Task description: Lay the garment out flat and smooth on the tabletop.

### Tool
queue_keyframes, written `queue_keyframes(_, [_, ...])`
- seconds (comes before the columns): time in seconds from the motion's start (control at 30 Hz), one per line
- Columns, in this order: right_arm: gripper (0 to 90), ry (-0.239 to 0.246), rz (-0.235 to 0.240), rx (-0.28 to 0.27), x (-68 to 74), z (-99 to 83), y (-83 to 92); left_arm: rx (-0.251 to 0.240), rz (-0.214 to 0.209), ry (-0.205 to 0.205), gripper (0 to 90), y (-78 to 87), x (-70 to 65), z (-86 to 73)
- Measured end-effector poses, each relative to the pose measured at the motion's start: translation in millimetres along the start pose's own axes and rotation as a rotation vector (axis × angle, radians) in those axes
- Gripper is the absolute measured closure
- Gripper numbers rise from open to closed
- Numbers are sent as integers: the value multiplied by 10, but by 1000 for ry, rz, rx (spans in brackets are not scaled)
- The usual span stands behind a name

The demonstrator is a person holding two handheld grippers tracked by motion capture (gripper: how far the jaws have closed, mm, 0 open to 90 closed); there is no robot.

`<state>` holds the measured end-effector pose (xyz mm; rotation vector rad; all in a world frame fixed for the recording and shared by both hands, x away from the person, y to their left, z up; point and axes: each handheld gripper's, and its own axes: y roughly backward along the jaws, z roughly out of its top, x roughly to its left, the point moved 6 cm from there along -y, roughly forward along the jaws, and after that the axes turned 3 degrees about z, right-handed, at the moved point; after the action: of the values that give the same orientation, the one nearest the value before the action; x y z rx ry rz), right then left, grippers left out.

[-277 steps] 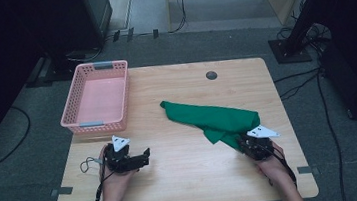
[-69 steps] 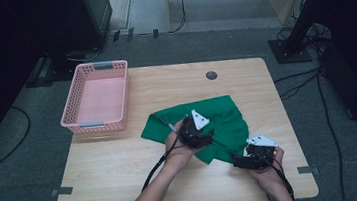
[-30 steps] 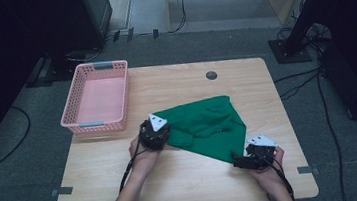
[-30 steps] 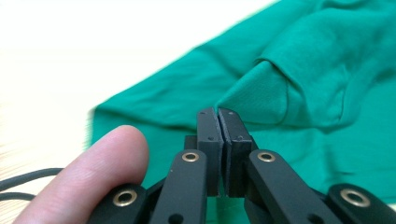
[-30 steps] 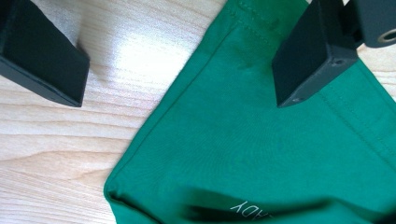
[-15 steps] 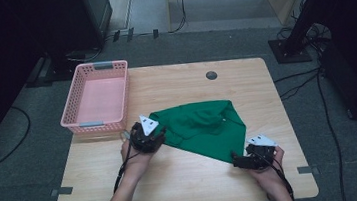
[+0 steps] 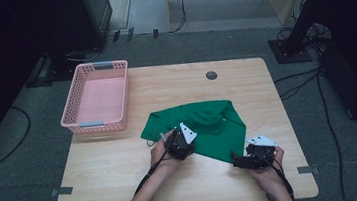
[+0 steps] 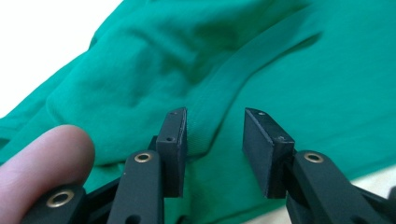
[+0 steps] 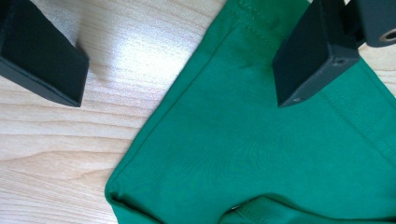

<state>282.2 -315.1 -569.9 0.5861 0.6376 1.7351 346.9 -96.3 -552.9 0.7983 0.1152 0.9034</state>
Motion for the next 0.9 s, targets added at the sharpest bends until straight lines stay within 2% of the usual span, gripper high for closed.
queue_keyframes(0.13, [35, 2, 1, 0, 0, 0, 0, -3, 29, 24, 584, -30, 55, 0])
queue_keyframes(0.2, [35, 2, 1, 1, 0, -1, 0, 10, 59, 24, 555, -36, 95, -7])
queue_keyframes(0.27, [35, 2, 1, 0, 0, 0, 0, 7, 48, 31, 556, -44, 121, -18])
queue_keyframes(0.3, [35, 2, 1, 1, 0, -1, 0, 5, 53, 18, 584, -45, 134, -25])
queue_keyframes(0.33, [35, 2, 1, 0, 0, -1, 0, 4, 60, 3, 660, -48, 143, -30])
queue_keyframes(0.4, [35, 2, 1, 1, 0, -1, 1, 8, 52, 16, 758, -48, 167, -32])
queue_keyframes(0.57, [35, 2, 1, 0, 0, -1, 0, -11, -39, 121, 844, 9, 252, 1])
queue_keyframes(0.67, [35, 1, 1, 1, 1, 0, 1, -41, -102, 197, 854, 81, 315, 48])
queue_keyframes(0.73, [35, 2, 1, 1, 0, -1, 1, -63, -126, 237, 856, 127, 366, 76])
queue_keyframes(0.77, [35, 1, 0, 0, 1, -1, 1, -66, -126, 248, 856, 137, 387, 80])
queue_keyframes(0.83, [41, 4, -6, -2, 7, -1, 5, -52, -117, 243, 855, 118, 409, 58])
queue_keyframes(0.9, [59, 13, 4, -9, 15, 1, 10, -43, -132, 256, 854, 87, 434, 32])
